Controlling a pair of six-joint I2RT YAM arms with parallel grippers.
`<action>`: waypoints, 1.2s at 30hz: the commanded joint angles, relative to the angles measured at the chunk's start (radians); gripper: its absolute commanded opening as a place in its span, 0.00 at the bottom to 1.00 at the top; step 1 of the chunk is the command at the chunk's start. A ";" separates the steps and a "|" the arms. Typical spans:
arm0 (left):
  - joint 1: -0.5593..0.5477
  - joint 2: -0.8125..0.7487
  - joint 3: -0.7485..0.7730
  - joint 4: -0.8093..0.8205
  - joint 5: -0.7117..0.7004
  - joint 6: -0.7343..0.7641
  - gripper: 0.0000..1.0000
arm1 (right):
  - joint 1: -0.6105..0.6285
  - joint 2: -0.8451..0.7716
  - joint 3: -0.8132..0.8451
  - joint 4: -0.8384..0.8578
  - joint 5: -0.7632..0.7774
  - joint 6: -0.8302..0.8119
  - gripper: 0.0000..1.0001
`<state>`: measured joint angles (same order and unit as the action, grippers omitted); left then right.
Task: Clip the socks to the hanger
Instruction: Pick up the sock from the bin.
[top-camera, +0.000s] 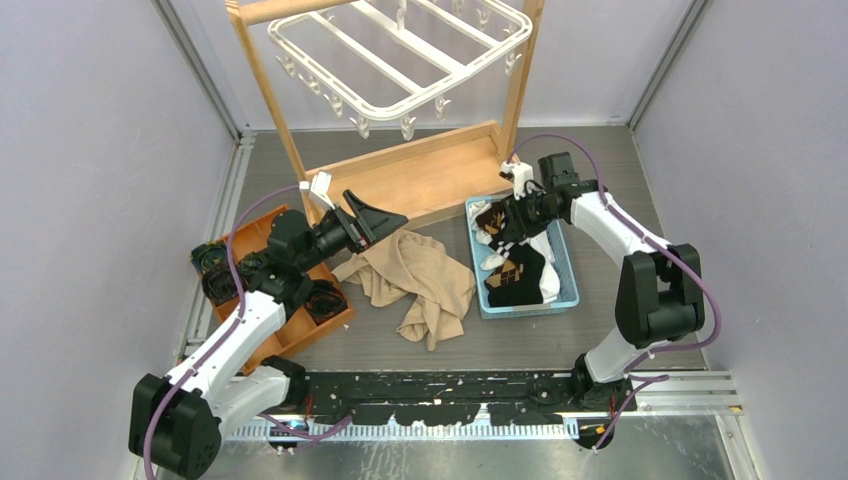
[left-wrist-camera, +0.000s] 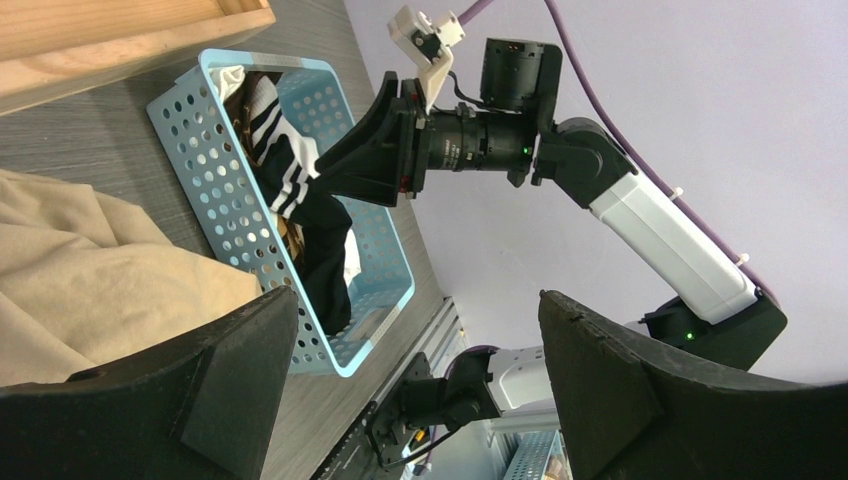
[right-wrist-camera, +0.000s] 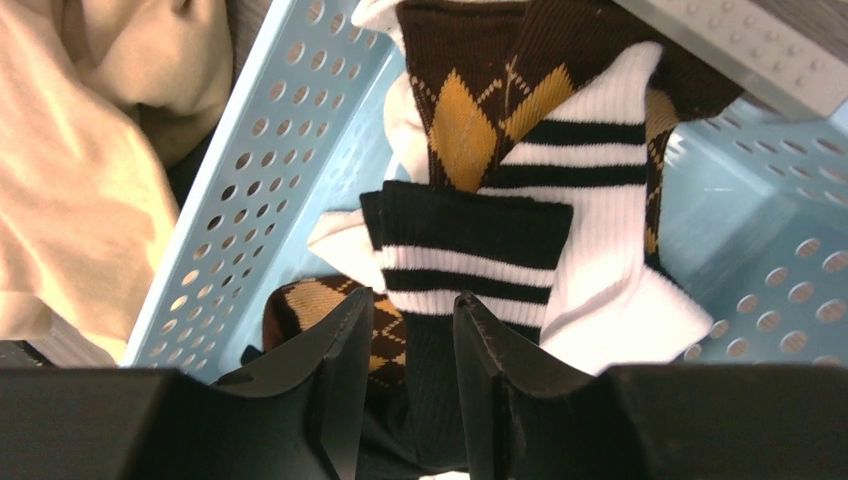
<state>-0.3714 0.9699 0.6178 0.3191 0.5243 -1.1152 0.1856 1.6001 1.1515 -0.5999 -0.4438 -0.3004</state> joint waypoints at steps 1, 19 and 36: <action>-0.004 -0.036 -0.002 0.004 0.005 0.009 0.90 | 0.013 0.053 0.054 -0.012 0.042 -0.031 0.41; -0.015 -0.043 0.004 -0.008 -0.008 0.008 0.89 | 0.014 -0.058 0.071 -0.028 0.035 -0.032 0.01; -0.198 0.121 0.042 0.248 -0.100 -0.057 0.88 | -0.136 -0.358 0.100 0.114 -0.305 0.243 0.01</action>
<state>-0.5175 1.0489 0.6128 0.4301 0.4706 -1.1641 0.0616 1.3319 1.2102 -0.6212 -0.6502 -0.1886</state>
